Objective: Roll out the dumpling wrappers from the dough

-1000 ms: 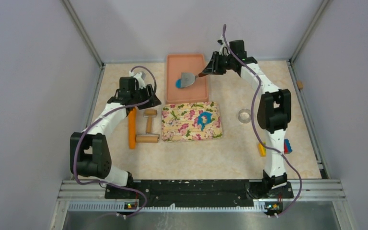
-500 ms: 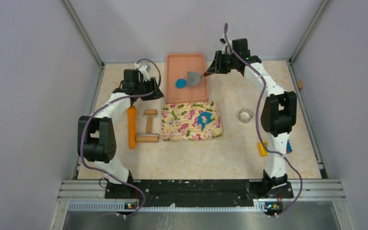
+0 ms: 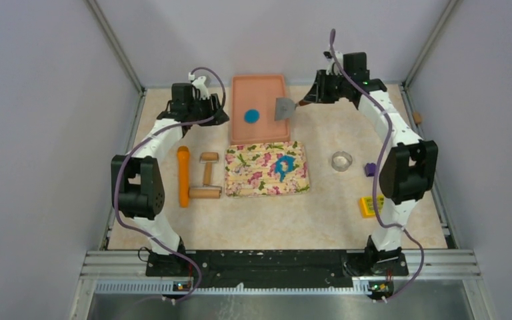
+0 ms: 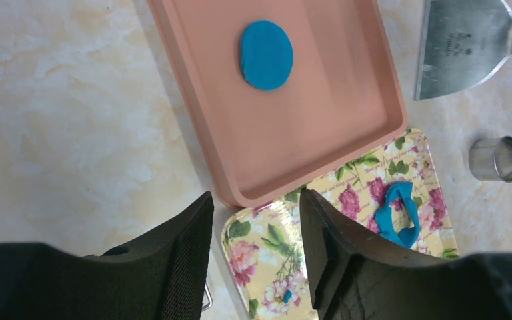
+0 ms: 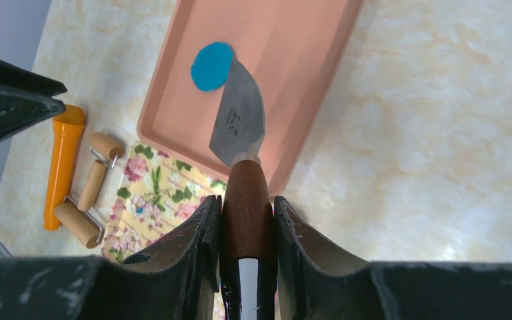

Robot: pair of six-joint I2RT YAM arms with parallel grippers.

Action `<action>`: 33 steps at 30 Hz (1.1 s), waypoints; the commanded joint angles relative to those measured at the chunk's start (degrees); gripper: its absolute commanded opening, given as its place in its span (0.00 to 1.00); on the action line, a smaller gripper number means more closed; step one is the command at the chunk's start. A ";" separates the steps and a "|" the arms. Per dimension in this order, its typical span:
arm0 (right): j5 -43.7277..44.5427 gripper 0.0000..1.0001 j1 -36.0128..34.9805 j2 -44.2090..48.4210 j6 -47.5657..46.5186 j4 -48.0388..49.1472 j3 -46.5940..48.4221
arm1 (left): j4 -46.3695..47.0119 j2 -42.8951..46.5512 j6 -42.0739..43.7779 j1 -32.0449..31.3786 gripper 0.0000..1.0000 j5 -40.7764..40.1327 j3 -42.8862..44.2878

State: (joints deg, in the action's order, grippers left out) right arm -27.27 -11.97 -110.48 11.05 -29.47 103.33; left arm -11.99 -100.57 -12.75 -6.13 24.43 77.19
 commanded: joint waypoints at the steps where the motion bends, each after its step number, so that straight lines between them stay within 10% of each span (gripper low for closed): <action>1: -1.48 0.00 3.55 9.41 -2.38 0.28 -4.17 | 0.24 2.45 3.42 0.24 0.54 -0.49 2.19; 17: -13.20 0.00 18.43 28.91 -16.02 -8.99 -25.42 | -5.78 14.08 8.58 0.24 0.56 1.31 -4.23; 33: -20.52 0.00 20.21 30.88 -44.10 -36.69 -26.10 | -7.59 22.15 10.47 0.15 0.56 7.69 -12.94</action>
State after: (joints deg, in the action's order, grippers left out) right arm -43.64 7.68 -79.07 -20.45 -55.86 75.40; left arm -20.84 -80.99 -2.92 -6.09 29.61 65.80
